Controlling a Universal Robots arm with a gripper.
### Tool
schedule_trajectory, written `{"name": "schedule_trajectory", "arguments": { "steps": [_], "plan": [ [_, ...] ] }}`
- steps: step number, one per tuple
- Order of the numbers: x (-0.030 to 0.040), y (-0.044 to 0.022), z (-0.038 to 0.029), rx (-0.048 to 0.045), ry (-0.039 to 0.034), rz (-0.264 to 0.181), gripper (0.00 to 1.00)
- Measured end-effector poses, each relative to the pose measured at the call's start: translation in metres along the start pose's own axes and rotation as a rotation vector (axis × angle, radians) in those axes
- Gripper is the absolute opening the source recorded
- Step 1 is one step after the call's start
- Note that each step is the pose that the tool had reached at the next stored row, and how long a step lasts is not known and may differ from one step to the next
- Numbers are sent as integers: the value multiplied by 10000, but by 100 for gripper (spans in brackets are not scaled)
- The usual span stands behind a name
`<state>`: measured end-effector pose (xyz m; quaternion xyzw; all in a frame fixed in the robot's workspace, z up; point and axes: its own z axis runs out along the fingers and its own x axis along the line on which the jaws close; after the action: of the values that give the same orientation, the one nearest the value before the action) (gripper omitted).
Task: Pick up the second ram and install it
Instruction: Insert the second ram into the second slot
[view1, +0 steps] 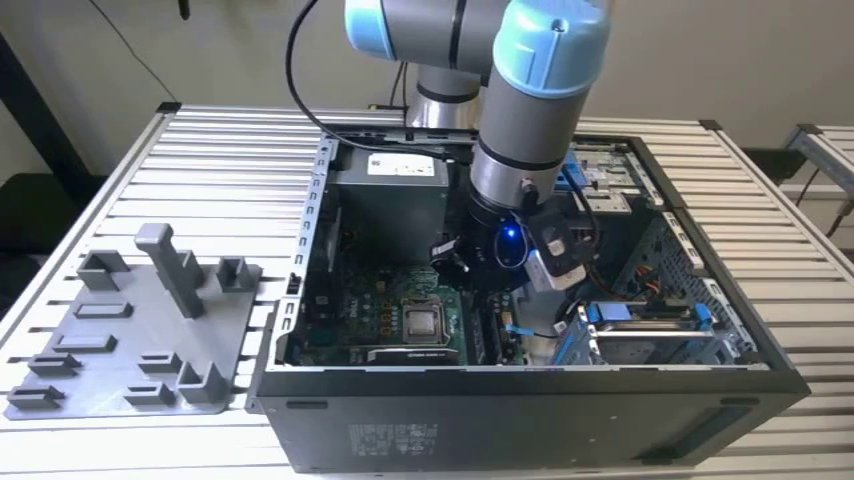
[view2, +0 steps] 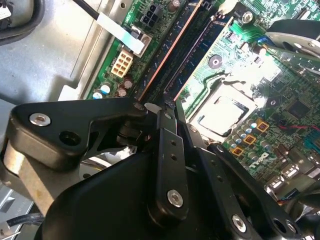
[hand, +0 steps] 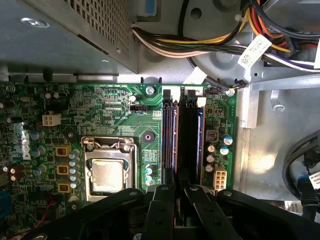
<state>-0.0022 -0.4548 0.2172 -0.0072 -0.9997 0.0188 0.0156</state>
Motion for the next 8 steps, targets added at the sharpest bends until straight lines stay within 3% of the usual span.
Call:
{"name": "schedule_trajectory", "arguments": {
  "steps": [8],
  "plan": [
    [0, 0, 0, 0, 2, 0, 14]
  ]
}}
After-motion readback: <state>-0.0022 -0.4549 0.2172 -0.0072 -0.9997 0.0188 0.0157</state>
